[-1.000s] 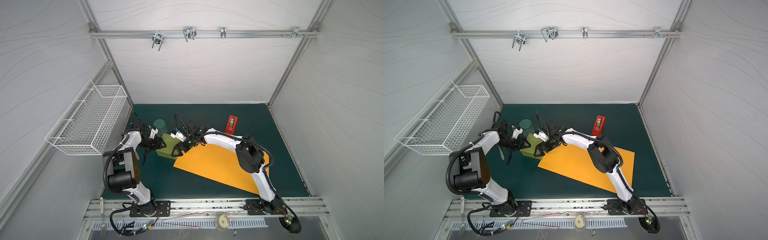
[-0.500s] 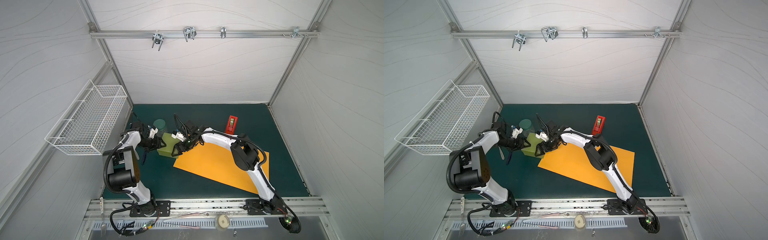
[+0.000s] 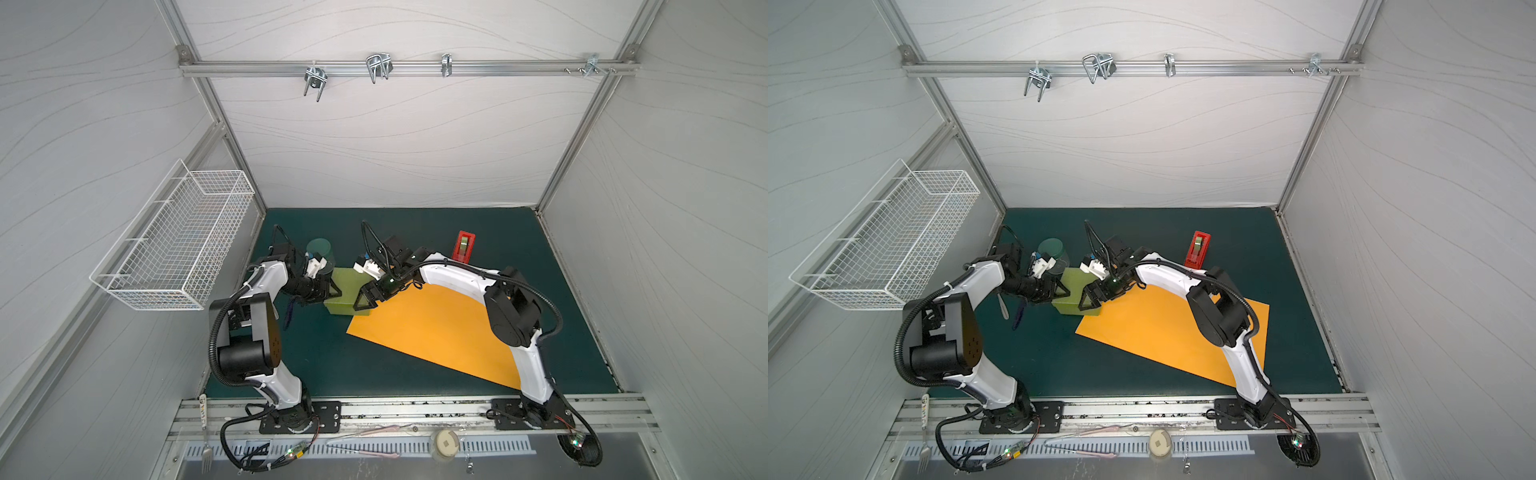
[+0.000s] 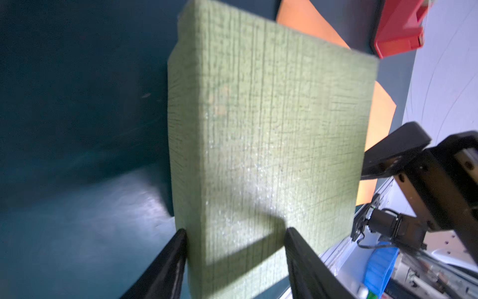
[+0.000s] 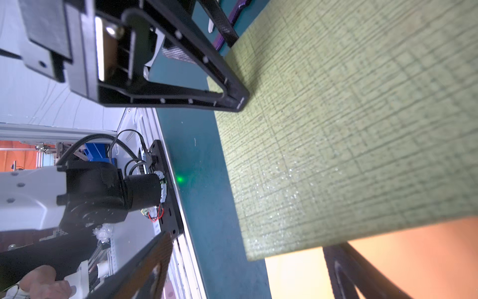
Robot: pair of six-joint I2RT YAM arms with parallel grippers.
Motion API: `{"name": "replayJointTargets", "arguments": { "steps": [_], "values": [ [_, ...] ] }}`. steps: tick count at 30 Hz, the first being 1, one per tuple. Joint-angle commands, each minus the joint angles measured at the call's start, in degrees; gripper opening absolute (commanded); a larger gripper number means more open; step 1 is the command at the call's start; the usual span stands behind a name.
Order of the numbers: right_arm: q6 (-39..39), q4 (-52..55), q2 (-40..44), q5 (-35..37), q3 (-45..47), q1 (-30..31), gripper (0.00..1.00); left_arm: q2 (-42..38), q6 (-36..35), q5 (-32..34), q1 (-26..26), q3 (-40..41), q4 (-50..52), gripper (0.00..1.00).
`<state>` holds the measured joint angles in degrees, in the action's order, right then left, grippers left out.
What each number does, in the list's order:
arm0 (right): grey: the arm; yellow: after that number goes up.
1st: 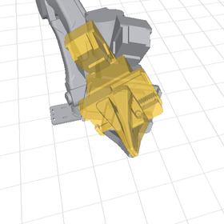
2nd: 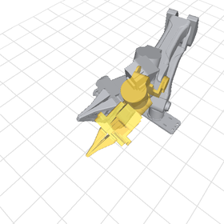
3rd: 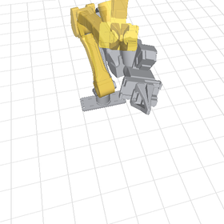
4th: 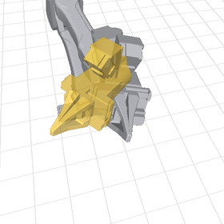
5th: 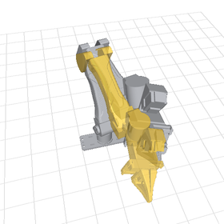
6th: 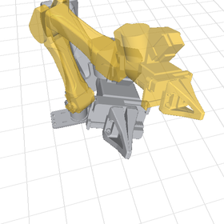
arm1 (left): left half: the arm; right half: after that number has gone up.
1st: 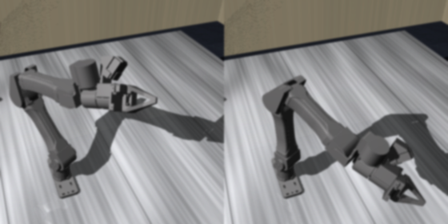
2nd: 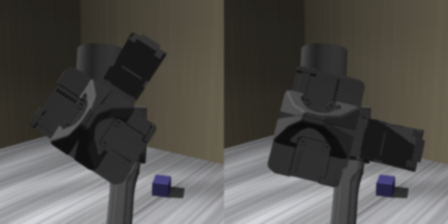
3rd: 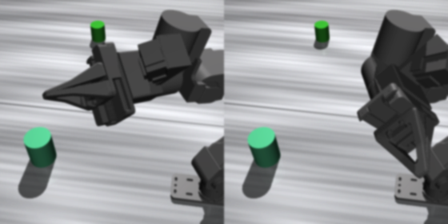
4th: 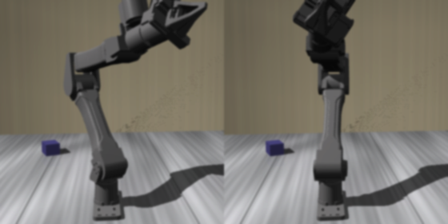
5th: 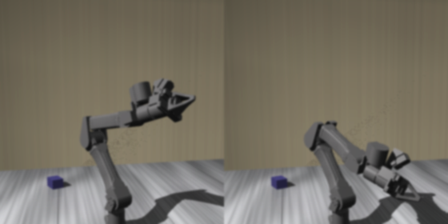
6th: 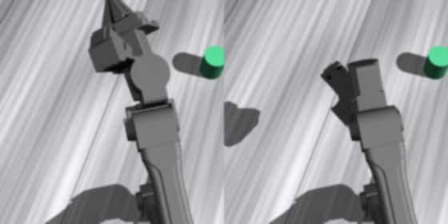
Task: Wrap a gift box in wrapping paper
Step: Pick up the gift box from the middle-left of the table, then place the gift box on the wrapping paper.
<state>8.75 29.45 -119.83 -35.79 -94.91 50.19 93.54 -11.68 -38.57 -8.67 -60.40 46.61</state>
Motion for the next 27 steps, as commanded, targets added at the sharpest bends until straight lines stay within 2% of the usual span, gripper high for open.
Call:
{"name": "replayJointTargets", "arguments": {
  "steps": [1, 9, 15, 23, 27],
  "values": [
    [-4.6, -4.3, 5.3, -2.2, 3.5, -1.1, 0.92, -1.9, -0.6, -1.8, 5.4, -2.8, 1.7, 0.62],
    [-11.2, -3.9, 16.2, -2.0, 19.1, -6.6, 0.94, 2.2, 1.7, -0.1, 16.1, -8.0, 0.6, 0.63],
    [-16.6, -2.4, 23.7, -1.2, 29.7, -13.2, 0.96, 5.6, 3.2, 1.3, 24.0, -10.0, -0.6, 0.63],
    [-24.8, 2.3, 30.0, 2.9, 36.1, -21.1, 0.99, 7.1, 2.5, 4.7, 25.2, -10.6, -1.6, 0.64],
    [-24.6, 2.4, 30.5, 4.4, 34.9, -19.6, 0.99, 5.9, 1.0, 4.4, 24.5, -9.8, -1.4, 0.68]
  ]
}}
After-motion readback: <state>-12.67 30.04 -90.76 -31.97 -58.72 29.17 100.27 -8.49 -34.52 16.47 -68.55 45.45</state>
